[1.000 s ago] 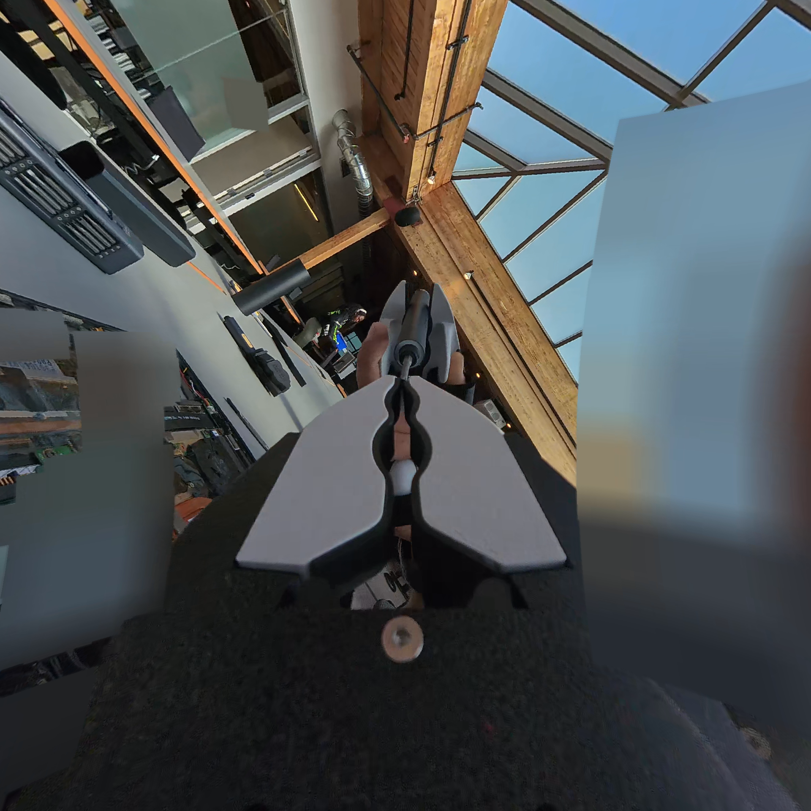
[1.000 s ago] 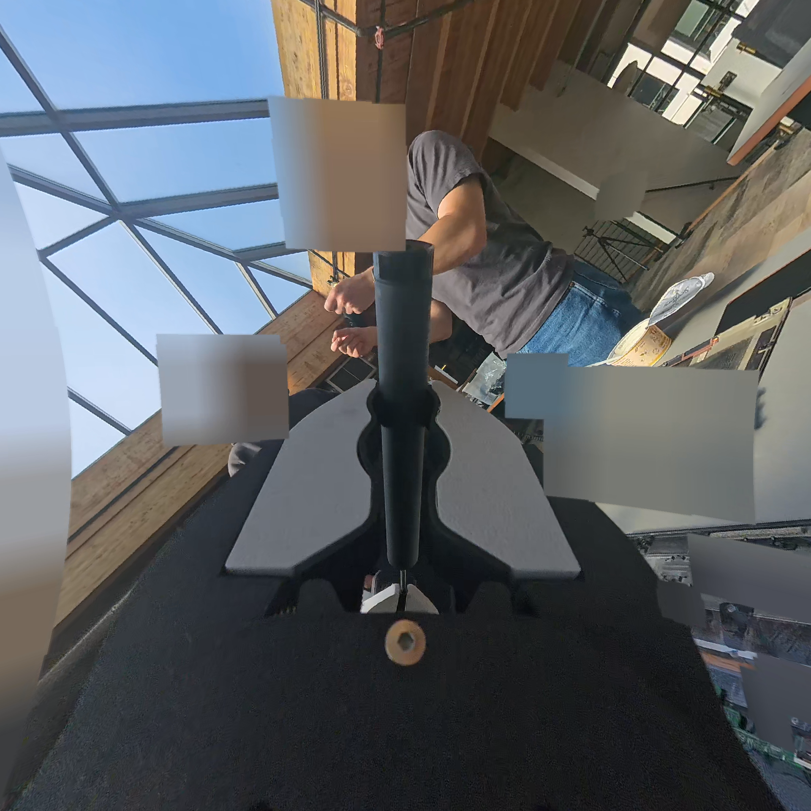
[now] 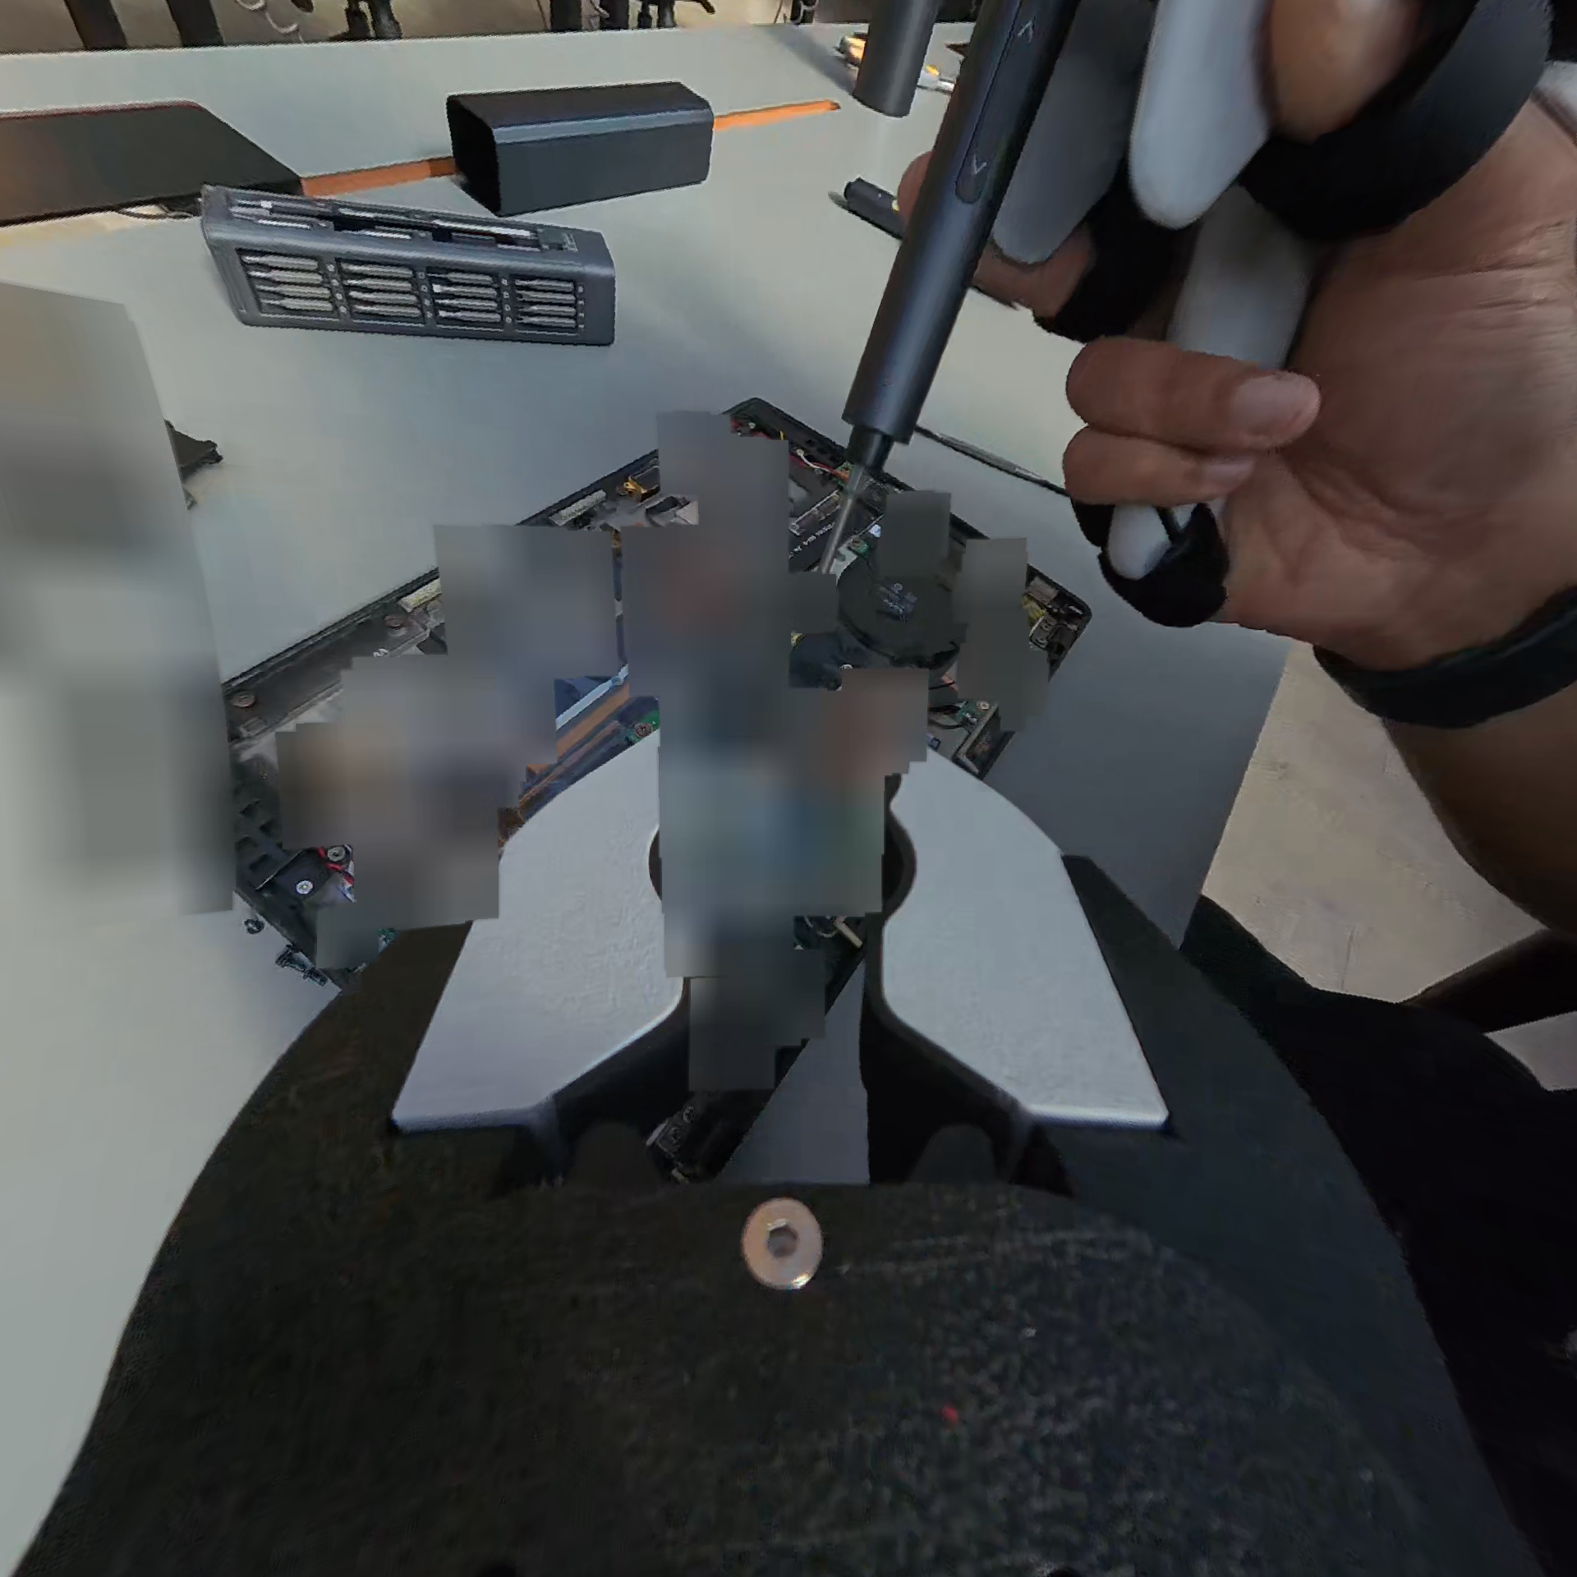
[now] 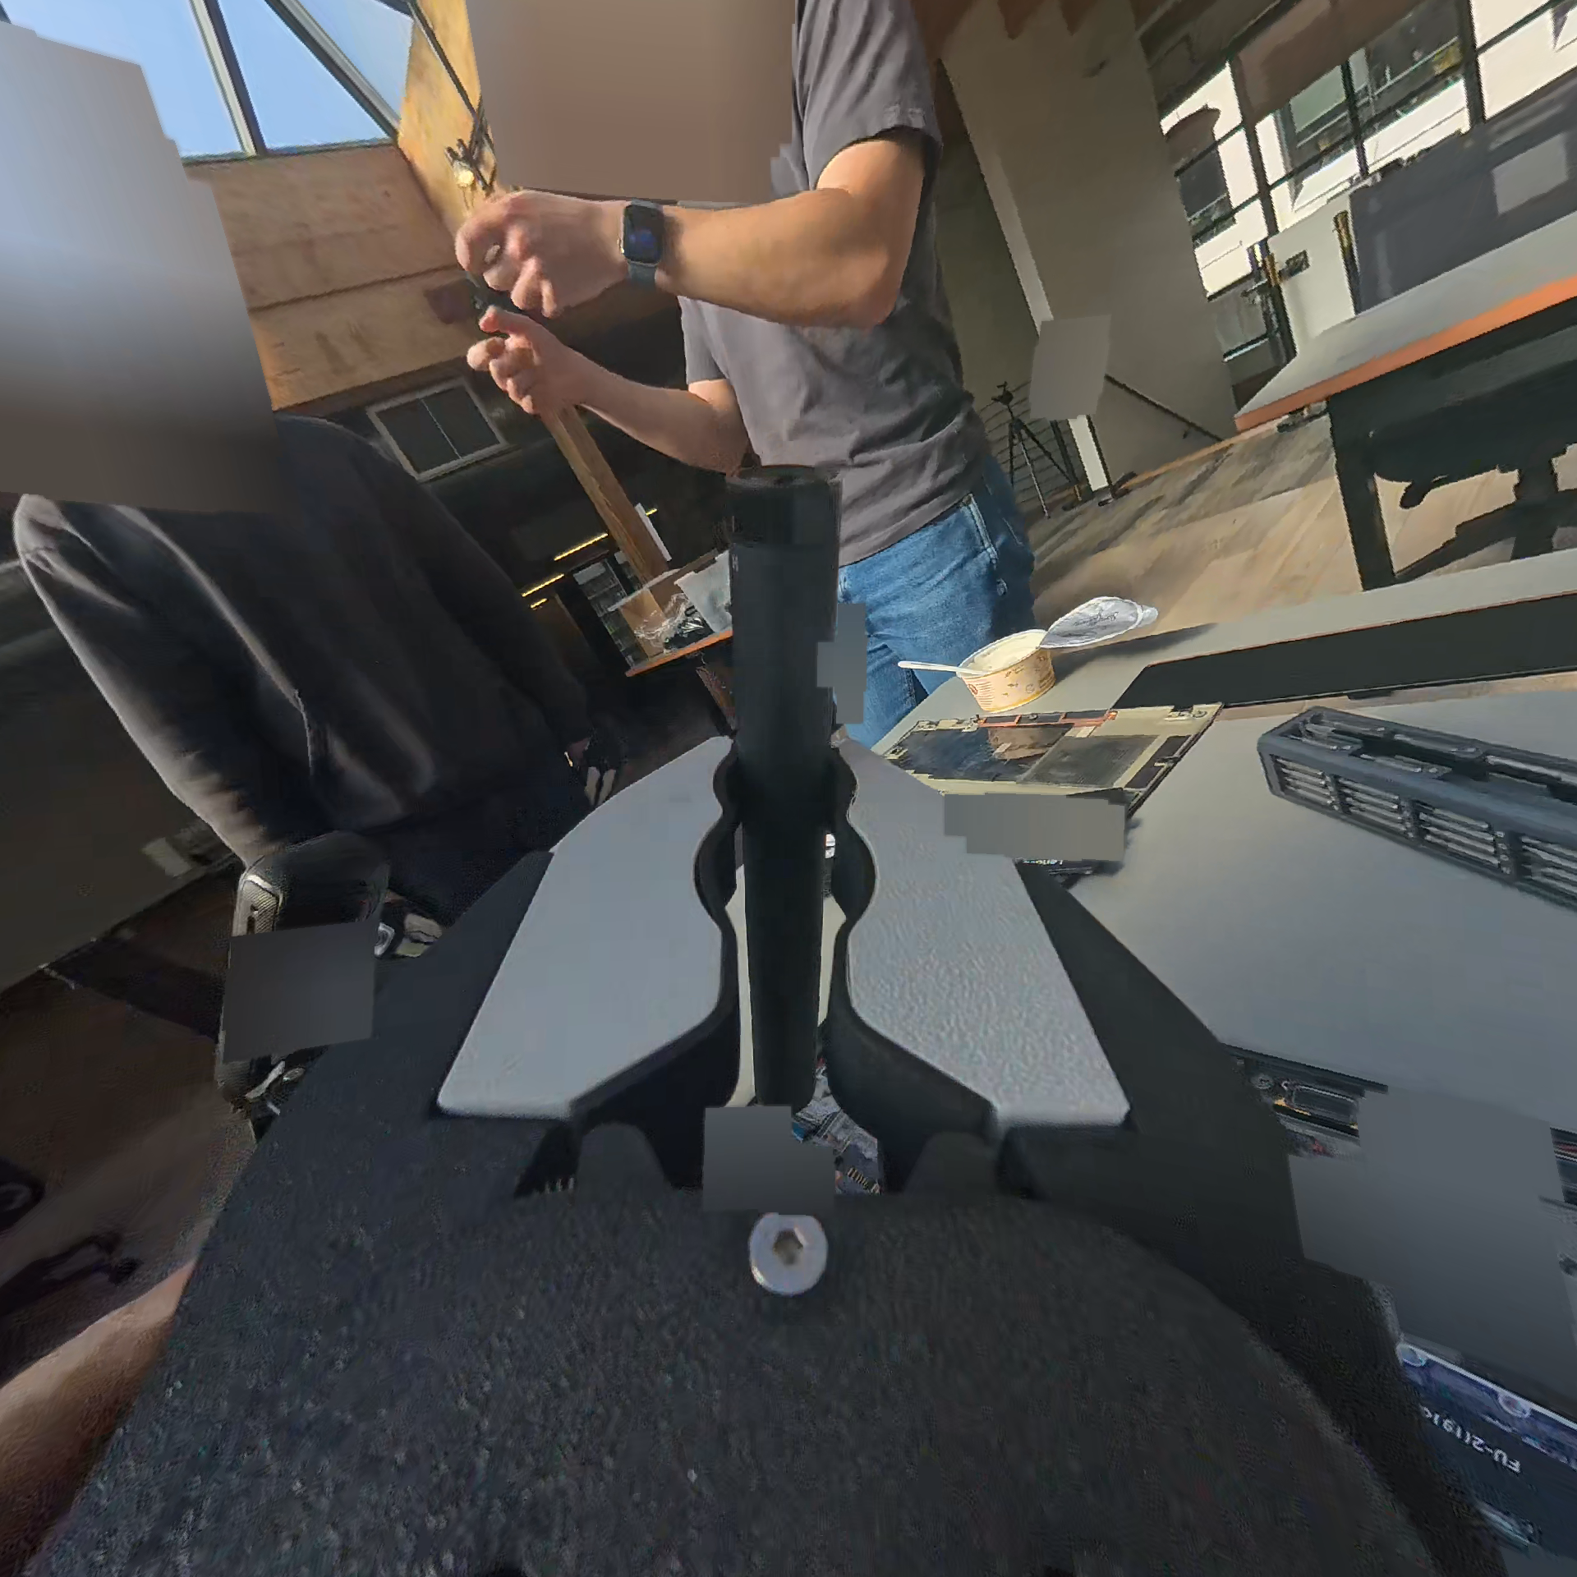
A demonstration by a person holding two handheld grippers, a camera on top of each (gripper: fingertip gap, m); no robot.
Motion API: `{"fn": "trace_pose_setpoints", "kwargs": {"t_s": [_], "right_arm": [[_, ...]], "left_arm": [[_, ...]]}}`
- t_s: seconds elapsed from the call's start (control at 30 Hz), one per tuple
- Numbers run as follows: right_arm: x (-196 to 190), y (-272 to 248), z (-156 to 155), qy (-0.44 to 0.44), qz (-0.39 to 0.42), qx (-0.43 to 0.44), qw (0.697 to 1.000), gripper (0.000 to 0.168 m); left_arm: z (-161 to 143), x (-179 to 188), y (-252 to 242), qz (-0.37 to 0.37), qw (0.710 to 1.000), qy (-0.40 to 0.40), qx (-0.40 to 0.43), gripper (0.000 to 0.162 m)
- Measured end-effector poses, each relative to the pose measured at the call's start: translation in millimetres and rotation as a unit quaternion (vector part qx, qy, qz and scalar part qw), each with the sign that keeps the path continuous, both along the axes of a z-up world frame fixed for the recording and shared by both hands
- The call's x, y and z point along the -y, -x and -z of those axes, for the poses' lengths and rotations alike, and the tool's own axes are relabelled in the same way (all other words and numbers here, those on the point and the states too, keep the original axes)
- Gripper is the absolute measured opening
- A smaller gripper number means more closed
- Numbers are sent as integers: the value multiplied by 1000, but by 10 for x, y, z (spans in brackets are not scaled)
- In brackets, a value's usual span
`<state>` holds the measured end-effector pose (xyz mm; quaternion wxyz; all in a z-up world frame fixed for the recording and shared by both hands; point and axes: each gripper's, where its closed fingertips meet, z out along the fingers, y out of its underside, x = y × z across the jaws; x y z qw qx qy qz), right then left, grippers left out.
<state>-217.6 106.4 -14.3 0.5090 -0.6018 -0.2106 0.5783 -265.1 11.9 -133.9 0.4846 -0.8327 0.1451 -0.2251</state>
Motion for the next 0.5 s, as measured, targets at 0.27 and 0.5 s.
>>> {"fn": "trace_pose_setpoints", "kwargs": {"t_s": [0.27, 0.5], "right_arm": [[-29, 338, 380, -32, -16, 72, 997, 17], [-91, 535, 642, -51, -16, 119, 991, 17]], "left_arm": [[291, 28, 204, 13, 992, 42, -115, 38], [462, 78, 359, 8, 990, 59, -128, 35]]}}
